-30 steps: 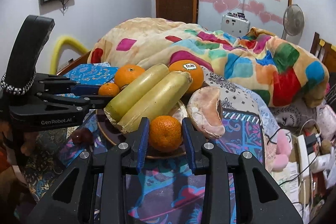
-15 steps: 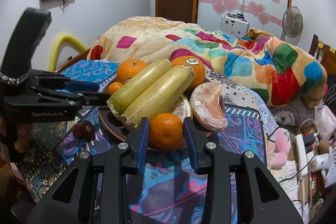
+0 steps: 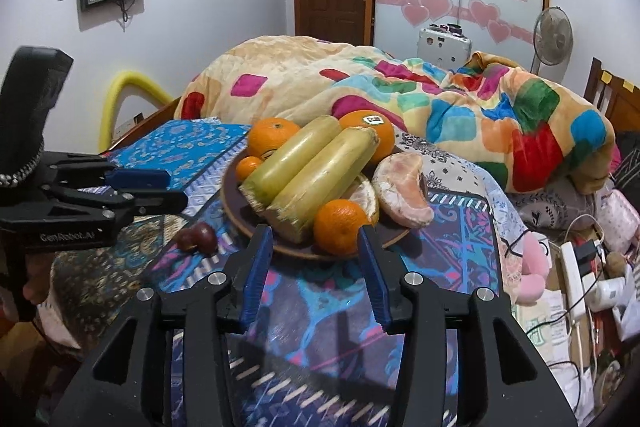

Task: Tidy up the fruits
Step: 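Grasp a dark red small fruit with the left gripper while the right grasps another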

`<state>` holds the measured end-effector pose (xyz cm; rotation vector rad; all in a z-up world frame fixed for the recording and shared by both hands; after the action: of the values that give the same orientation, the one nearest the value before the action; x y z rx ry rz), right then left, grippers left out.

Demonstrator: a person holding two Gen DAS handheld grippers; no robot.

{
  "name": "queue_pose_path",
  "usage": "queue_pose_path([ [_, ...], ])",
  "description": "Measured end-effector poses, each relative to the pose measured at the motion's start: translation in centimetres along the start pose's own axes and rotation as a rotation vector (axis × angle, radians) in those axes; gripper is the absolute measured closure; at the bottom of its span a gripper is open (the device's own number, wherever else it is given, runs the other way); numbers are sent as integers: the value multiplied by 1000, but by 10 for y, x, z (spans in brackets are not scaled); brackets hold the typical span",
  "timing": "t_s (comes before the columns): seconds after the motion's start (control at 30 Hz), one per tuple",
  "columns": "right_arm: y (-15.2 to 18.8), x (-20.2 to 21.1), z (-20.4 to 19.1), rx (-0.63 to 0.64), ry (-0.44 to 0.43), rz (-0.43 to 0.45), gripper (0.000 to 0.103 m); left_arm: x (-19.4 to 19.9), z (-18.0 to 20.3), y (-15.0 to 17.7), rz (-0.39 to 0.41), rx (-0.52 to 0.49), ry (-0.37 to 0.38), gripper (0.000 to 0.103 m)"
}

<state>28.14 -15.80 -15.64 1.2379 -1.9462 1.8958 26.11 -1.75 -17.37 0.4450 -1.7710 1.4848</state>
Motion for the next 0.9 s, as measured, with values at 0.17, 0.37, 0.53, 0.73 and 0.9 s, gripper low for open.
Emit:
queue_pose_path([
  [0.17,10,6,-8,3,-22,-15,60,-11,6,19,-51,26,48,65],
  [0.37,21,1,-13,24,-32,-35,51,-23,11,24,-73,0,43,65],
  [0.53,24,-8,-19,39,-50,-58,51,-27,16,21,-60,-38,35,67],
  [0.73,27,-15,-27,46,-66,-74,51,-25,18,22,-50,-69,39,82],
  [0.9,28,-24,-43,67,-106,-108,51,-12,5,22,-17,-38,44,83],
])
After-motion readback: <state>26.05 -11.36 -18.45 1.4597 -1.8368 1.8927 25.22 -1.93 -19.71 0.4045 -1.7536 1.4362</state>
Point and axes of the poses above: each gripper's, at about its wrist camera, not at the fingertips, and x roughly against the way its jaws point, z to its right, y to its underside, the point moved 9 cm from there along -x, roughly the way its jaws point, and after that the axes turned 13 degrees about -x, right-handed, at the moved point
